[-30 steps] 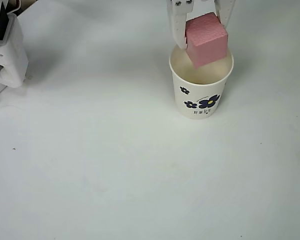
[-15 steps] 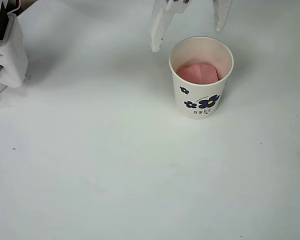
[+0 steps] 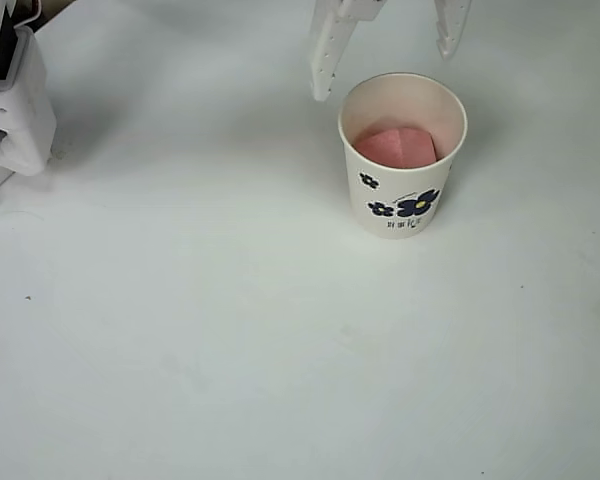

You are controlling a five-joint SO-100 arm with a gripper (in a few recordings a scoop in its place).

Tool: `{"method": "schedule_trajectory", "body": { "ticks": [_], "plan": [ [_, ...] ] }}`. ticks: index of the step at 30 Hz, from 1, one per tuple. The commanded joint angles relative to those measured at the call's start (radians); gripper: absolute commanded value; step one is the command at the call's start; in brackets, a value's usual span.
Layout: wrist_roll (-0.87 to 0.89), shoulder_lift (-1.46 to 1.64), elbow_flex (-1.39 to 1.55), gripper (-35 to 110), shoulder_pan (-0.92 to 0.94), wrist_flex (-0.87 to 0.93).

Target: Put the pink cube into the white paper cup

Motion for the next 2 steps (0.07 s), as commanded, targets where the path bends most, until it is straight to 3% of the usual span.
{"method": "schedule_trajectory", "body": {
  "ticks": [1,2],
  "plan": [
    [-0.009,0.035,-0.061,50,0.002,0.003],
    [-0.009,0.035,-0.061,50,0.002,0.003]
  ]
}}
